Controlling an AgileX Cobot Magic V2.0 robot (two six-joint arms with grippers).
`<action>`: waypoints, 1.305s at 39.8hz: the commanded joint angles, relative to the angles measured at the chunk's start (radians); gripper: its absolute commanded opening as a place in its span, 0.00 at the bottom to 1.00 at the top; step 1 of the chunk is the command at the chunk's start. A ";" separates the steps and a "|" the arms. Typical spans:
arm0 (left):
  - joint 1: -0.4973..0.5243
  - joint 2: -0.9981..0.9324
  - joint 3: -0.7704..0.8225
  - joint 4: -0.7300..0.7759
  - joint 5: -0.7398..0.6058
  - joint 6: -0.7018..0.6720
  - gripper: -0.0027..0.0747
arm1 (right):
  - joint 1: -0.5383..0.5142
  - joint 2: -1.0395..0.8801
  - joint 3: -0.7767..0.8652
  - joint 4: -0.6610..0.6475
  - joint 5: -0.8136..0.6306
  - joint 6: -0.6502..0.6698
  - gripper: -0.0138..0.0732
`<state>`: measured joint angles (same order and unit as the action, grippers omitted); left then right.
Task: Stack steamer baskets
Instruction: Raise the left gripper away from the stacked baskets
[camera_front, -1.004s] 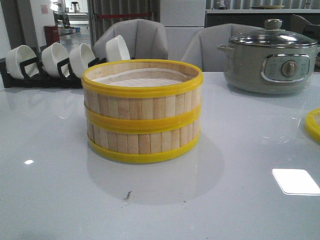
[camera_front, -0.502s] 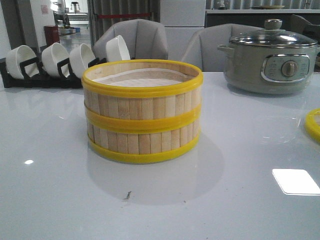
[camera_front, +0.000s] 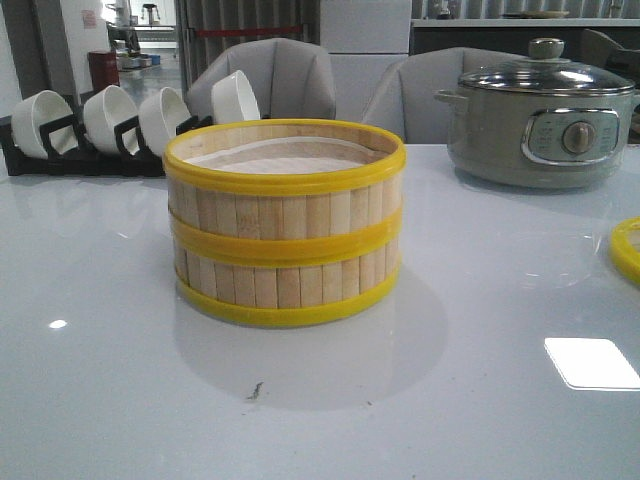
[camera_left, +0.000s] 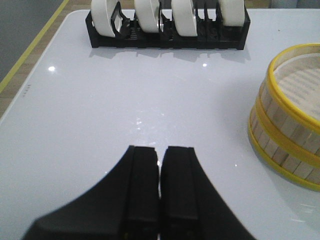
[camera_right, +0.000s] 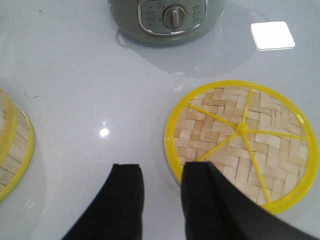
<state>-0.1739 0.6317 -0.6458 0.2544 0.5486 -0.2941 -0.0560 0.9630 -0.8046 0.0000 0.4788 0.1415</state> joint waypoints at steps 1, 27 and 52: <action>0.002 -0.074 0.050 0.007 -0.107 -0.020 0.15 | -0.004 -0.010 -0.036 0.000 -0.078 -0.012 0.52; 0.002 -0.171 0.136 0.011 -0.109 -0.020 0.14 | -0.004 -0.010 -0.036 0.000 -0.074 -0.012 0.52; 0.002 -0.171 0.136 0.009 -0.109 -0.020 0.14 | -0.004 -0.010 -0.036 0.000 -0.032 -0.012 0.22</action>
<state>-0.1739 0.4574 -0.4821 0.2557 0.5265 -0.3027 -0.0560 0.9630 -0.8046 0.0000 0.5103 0.1415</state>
